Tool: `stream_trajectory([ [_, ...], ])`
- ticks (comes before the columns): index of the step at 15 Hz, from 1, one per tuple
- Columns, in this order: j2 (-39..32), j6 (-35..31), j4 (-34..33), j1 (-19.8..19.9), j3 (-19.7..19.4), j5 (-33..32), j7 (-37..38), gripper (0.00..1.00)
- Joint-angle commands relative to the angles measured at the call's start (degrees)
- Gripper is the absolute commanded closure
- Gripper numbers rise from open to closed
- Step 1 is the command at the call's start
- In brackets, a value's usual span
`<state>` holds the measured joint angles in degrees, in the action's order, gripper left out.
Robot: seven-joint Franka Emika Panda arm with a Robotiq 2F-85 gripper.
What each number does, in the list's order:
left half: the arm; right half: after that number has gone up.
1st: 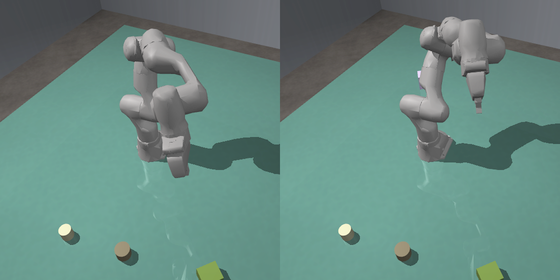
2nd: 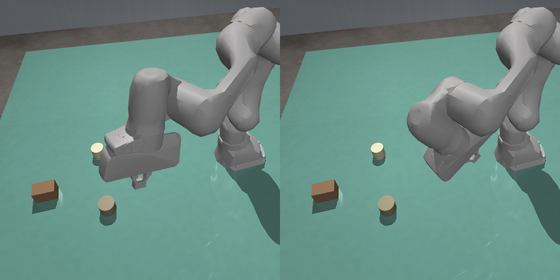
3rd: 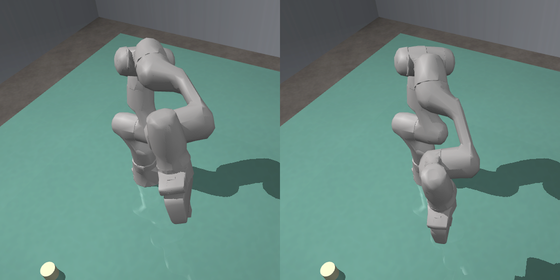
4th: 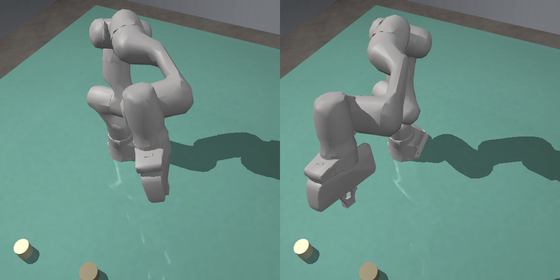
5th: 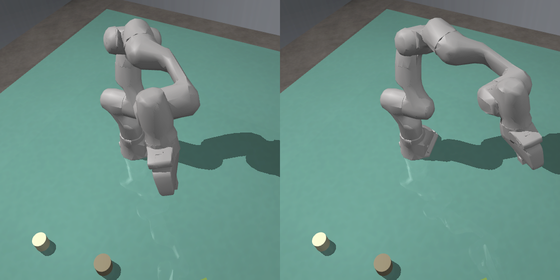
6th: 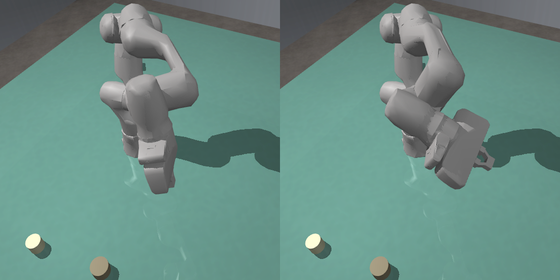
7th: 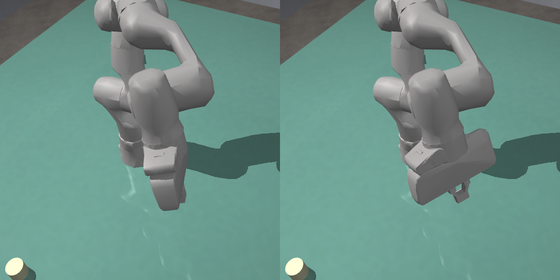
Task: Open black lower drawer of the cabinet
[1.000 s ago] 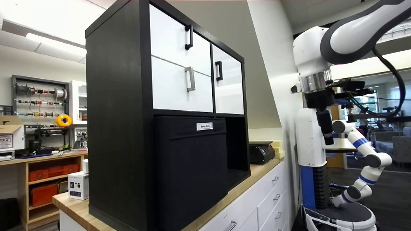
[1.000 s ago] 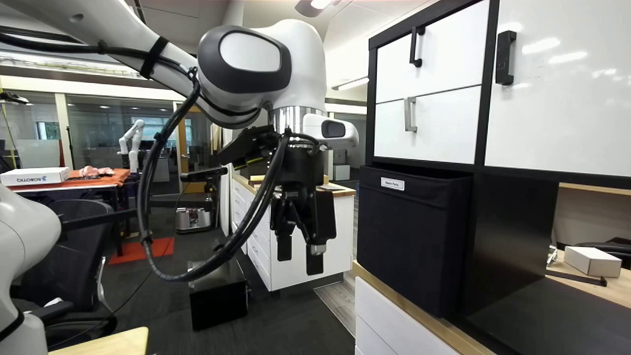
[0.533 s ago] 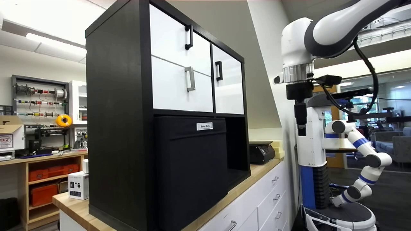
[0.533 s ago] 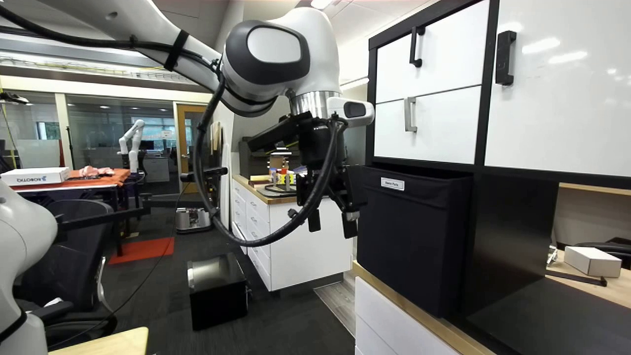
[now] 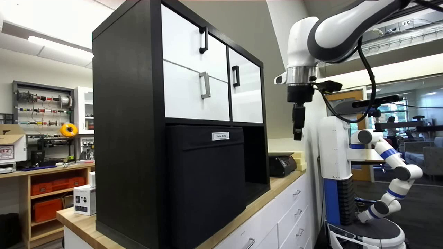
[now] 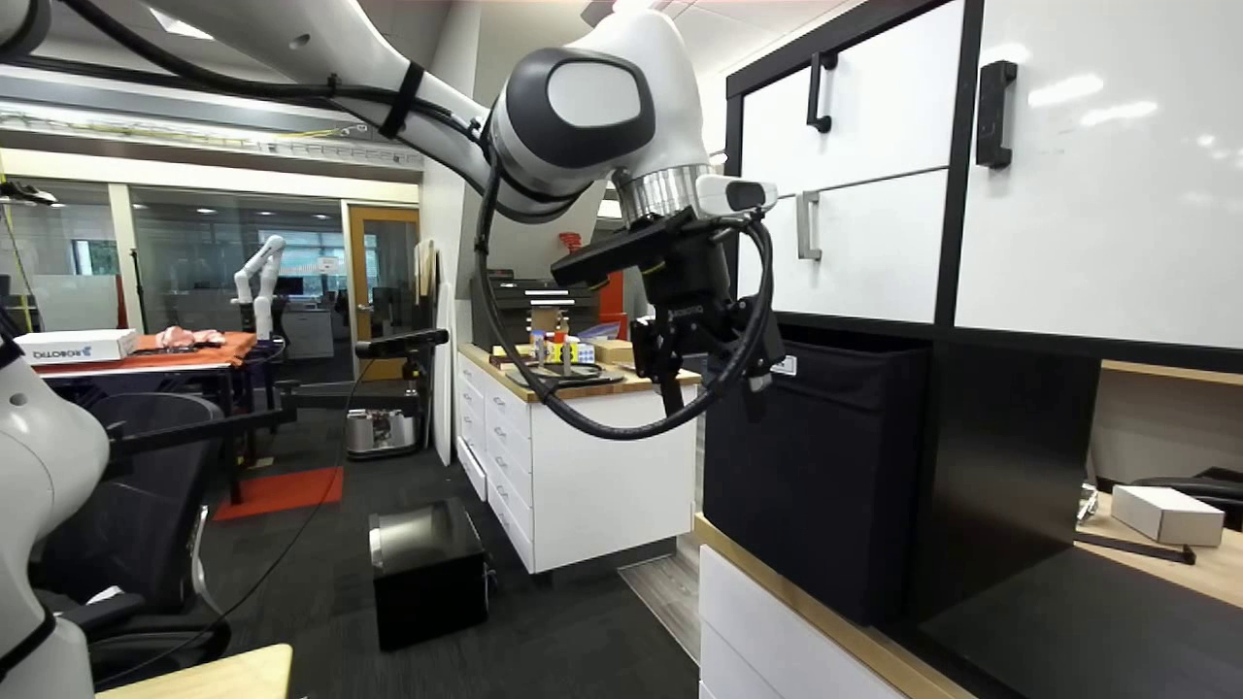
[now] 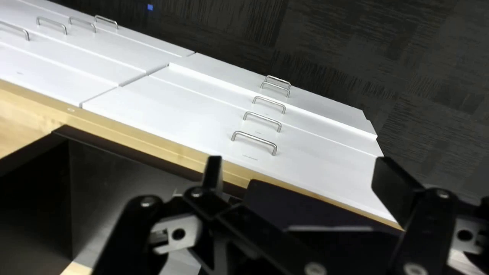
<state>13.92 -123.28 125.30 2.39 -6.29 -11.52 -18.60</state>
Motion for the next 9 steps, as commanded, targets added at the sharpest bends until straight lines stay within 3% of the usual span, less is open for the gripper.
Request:
stream_trajectory([
  [1,-3.12,-2.51,-4.38,-0.95,0.03,1.21,-5.77,0.00],
  [9,-6.05,-10.44,-8.04,-2.28,1.59,1.68,-16.02,0.00],
])
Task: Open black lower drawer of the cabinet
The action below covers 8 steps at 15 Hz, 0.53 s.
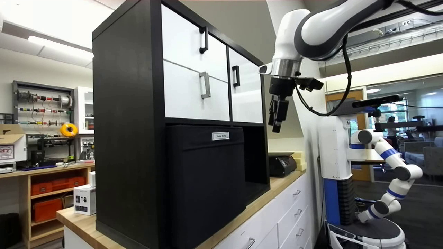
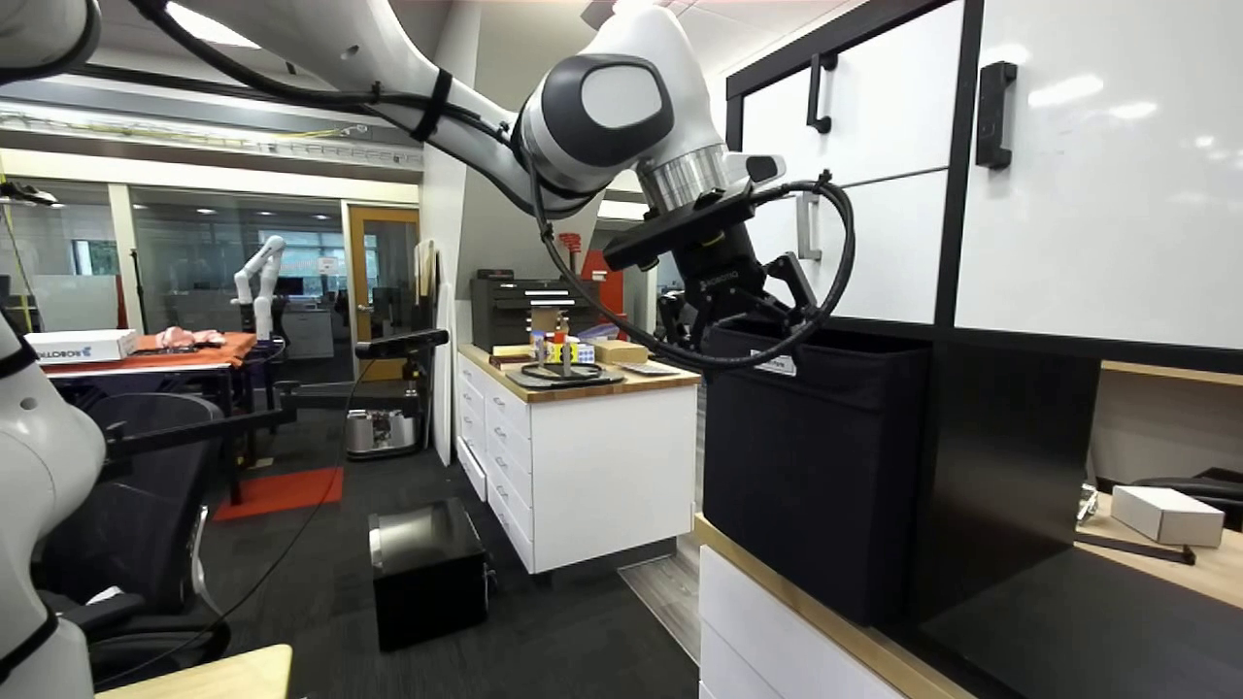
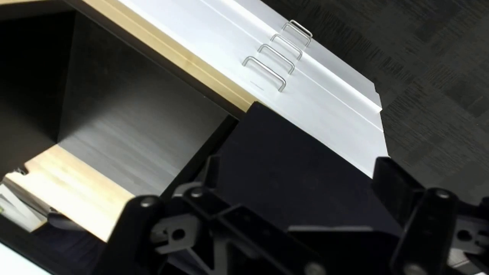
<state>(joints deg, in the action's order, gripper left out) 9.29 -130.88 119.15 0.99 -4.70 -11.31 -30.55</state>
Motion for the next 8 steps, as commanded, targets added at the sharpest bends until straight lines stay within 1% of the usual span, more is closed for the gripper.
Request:
stream_trajectory([
  [1,-1.77,-3.76,-2.34,-1.18,0.20,1.72,-5.02,0.00],
  [8,-5.11,-9.40,-5.36,-2.18,2.12,1.91,-10.94,0.00],
])
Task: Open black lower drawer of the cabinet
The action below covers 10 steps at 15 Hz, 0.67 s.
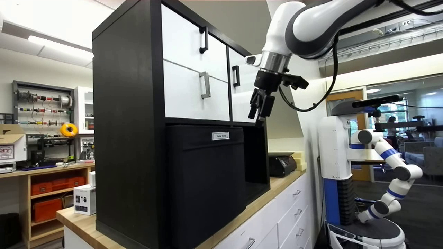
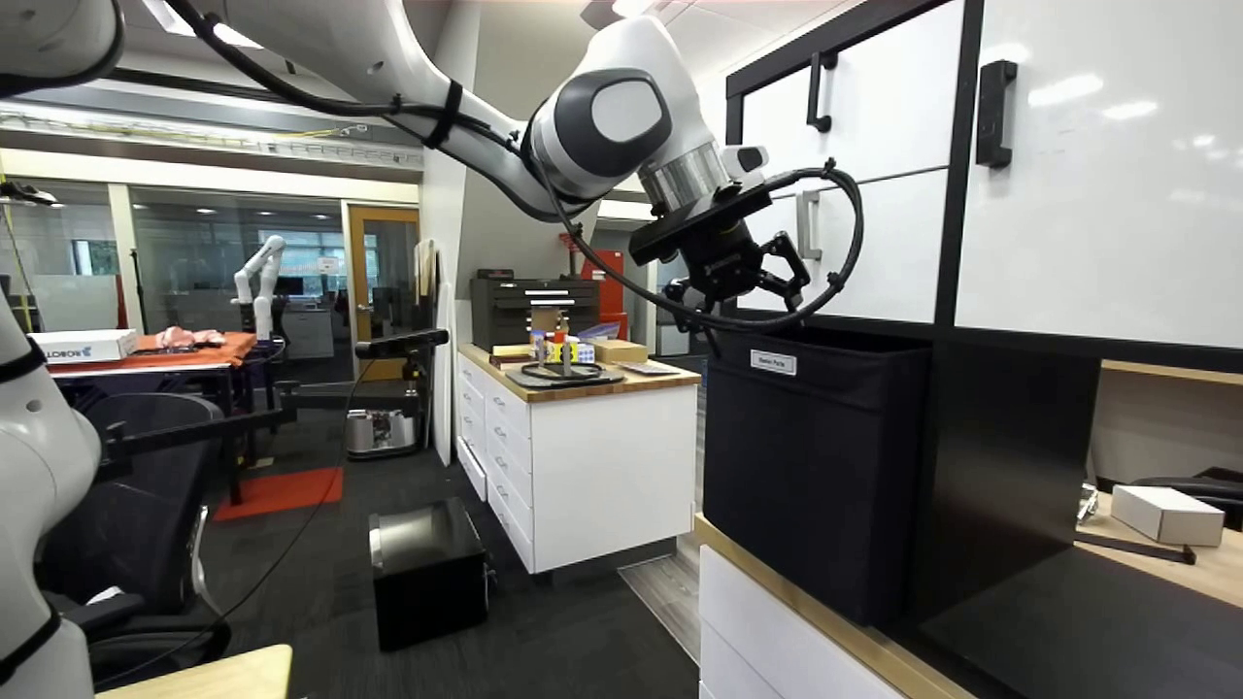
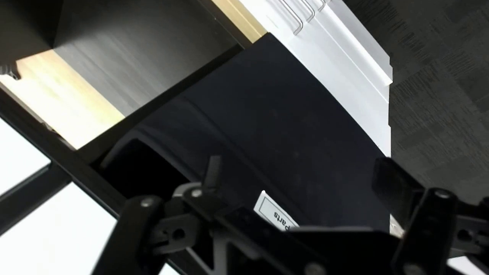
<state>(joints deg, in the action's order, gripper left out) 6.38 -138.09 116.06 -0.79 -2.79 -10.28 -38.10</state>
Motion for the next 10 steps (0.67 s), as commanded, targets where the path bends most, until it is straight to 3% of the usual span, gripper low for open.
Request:
stream_trajectory([
  [1,-3.20,-2.89,-2.91,-0.31,0.41,0.77,-3.98,0.00],
  [10,-11.81,-9.91,-7.65,1.44,1.34,3.08,-11.89,0.00],
])
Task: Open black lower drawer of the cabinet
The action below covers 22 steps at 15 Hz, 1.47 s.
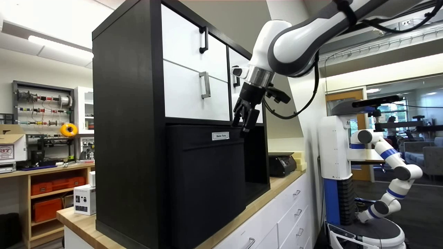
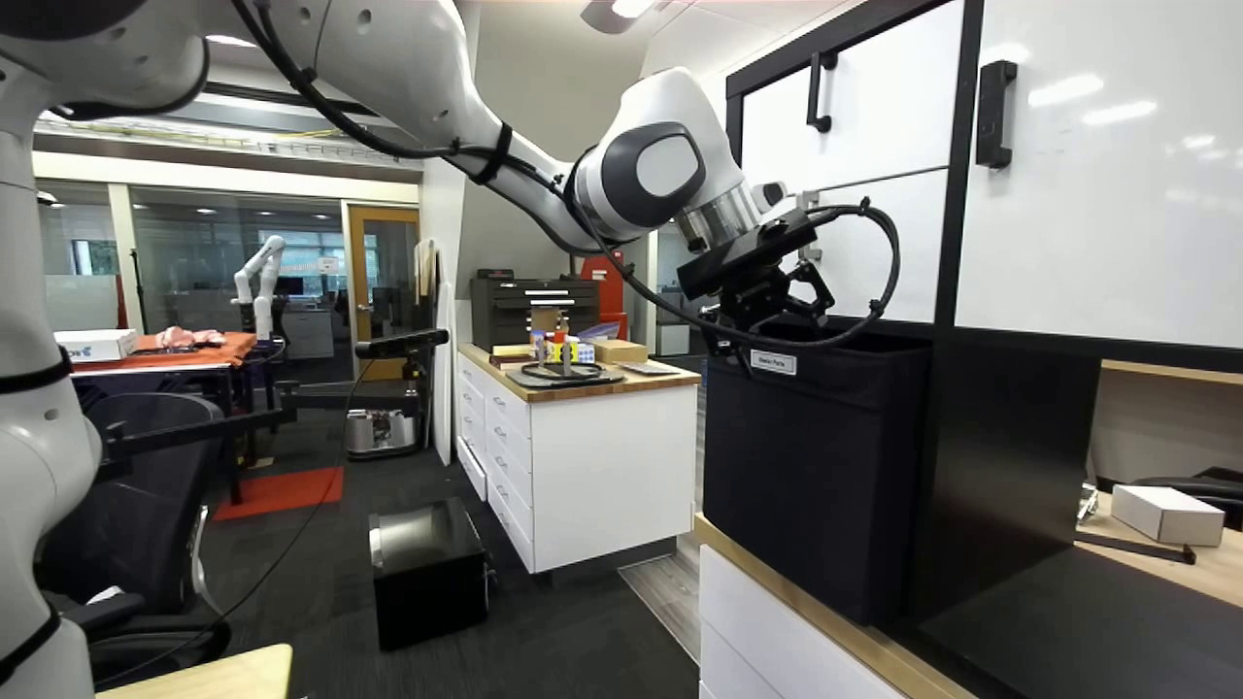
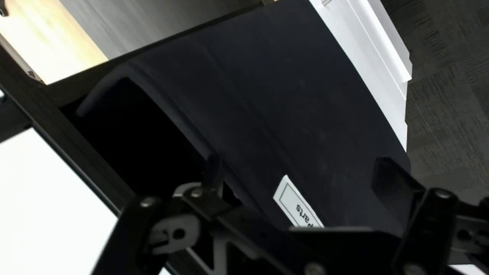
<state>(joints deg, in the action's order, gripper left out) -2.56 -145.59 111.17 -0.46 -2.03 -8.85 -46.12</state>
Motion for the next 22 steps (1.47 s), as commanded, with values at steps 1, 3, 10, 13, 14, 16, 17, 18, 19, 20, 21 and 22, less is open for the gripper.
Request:
stream_trajectory([
  [1,-3.64,-3.09,-3.27,1.26,0.78,1.94,-4.55,0.00],
  [3,-4.40,-4.17,-3.68,1.55,1.04,2.21,-6.02,0.00],
  [10,-4.48,-3.94,-2.97,2.05,1.50,3.63,-7.66,0.47],
  [13,-3.56,-2.99,-3.57,1.66,0.59,-0.29,-3.85,0.16],
  [14,-3.28,-1.98,-4.00,1.58,0.37,-1.27,-2.45,0.20],
  [16,-1.78,0.01,-3.95,1.65,0.46,-0.58,-0.15,0.13],
  [17,-0.88,1.28,-3.79,1.83,0.71,1.11,0.01,0.07],
  [18,-0.39,2.24,-3.79,1.87,0.75,1.63,0.59,0.02],
  [19,0.20,3.44,-3.78,1.91,0.78,2.43,0.81,0.01],
  [20,0.64,4.73,-3.88,1.90,0.78,3.16,1.07,0.00],
  [21,1.01,5.91,-4.02,1.88,0.73,3.75,1.21,0.00],
  [22,1.44,6.89,-4.08,1.84,0.66,4.33,1.29,0.00],
])
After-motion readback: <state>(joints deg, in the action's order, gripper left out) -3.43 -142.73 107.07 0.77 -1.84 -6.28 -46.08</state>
